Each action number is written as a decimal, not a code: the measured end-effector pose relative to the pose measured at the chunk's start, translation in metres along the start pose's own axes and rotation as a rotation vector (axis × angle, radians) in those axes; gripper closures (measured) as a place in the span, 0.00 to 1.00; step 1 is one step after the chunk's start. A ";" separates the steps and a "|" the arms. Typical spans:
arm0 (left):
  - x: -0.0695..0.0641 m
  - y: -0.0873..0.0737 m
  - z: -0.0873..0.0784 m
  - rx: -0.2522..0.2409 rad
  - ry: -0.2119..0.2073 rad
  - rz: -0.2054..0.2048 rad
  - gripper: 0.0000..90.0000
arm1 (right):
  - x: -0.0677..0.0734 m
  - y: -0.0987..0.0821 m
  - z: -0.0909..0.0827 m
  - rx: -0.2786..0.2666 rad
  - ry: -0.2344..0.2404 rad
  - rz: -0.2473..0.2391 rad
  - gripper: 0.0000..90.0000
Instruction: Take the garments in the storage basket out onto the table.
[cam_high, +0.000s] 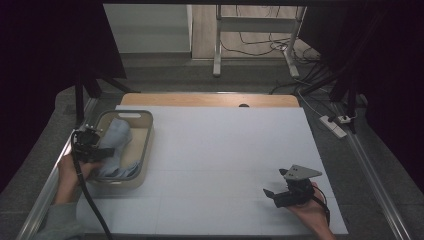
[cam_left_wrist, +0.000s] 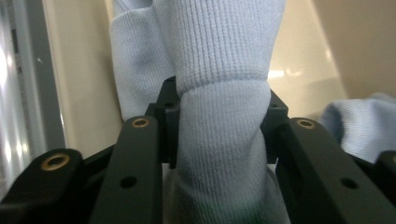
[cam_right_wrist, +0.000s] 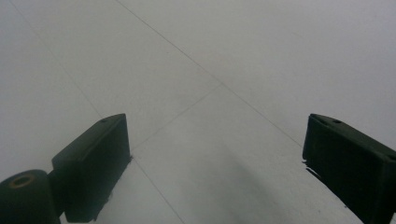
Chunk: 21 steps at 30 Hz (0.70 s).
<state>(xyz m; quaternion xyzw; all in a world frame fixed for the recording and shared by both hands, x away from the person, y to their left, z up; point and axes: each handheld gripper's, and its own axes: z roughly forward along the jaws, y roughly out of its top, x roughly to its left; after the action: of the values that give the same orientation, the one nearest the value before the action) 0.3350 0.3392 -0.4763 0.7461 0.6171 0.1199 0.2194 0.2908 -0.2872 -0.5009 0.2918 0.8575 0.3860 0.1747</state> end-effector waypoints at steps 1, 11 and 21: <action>0.001 -0.001 -0.002 -0.020 -0.013 -0.005 0.69 | 0.000 0.000 0.000 -0.001 -0.001 0.000 0.08; 0.004 -0.003 -0.018 -0.134 -0.067 -0.020 0.69 | -0.001 0.000 -0.001 0.003 -0.003 0.000 0.08; 0.007 -0.005 -0.028 -0.223 -0.141 -0.038 0.69 | 0.000 0.000 -0.001 0.002 -0.003 0.002 0.08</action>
<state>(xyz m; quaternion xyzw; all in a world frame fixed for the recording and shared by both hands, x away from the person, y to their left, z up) 0.3192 0.3513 -0.4545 0.7117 0.5972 0.1310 0.3459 0.2905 -0.2880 -0.5007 0.2932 0.8574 0.3848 0.1755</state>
